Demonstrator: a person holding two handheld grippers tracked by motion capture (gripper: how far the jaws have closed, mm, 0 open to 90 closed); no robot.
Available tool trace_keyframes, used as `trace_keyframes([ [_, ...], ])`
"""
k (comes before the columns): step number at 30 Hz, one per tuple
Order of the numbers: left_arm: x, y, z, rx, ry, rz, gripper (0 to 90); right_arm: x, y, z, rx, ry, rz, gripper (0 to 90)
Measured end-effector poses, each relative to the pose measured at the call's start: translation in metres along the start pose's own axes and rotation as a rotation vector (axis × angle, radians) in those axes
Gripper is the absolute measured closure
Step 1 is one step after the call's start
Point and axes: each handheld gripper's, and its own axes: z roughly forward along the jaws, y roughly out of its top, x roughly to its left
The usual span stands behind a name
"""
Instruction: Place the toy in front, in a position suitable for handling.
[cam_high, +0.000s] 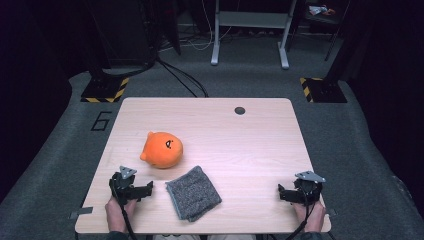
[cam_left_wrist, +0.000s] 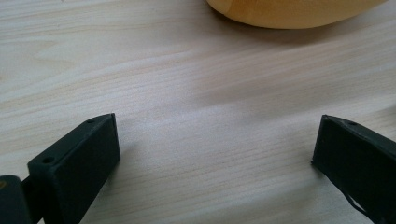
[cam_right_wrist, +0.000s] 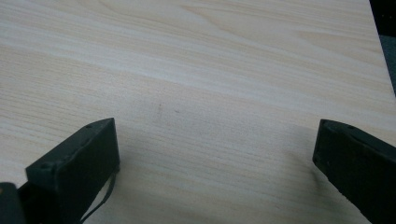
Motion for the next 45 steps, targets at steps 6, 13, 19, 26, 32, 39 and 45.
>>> trace_keyframes([
  [6,0.000,0.000,0.000,0.005,-0.001,0.005,0.2,0.000,0.000,0.000,0.004,0.000,0.006,0.0],
  [13,0.000,0.000,0.000,0.002,0.001,0.005,0.2,-0.001,0.000,0.000,0.006,0.008,0.017,0.0],
  [19,0.001,0.001,0.000,0.007,0.000,0.007,0.2,-0.003,0.003,0.002,0.026,0.031,0.021,0.0],
  [26,0.000,0.001,0.000,0.007,-0.001,0.007,0.3,0.000,0.008,-0.002,0.014,0.045,0.029,0.0],
  [32,0.001,0.001,0.000,0.012,-0.001,0.013,0.2,0.017,0.022,-0.014,-0.022,0.076,-0.001,0.0],
  [39,0.001,0.001,0.000,0.010,0.001,0.013,0.2,0.040,0.037,-0.022,-0.037,0.123,-0.054,0.0],
  [45,0.001,0.001,0.000,0.006,0.002,0.012,0.2,0.067,0.051,-0.023,-0.044,0.188,-0.105,0.0],
])
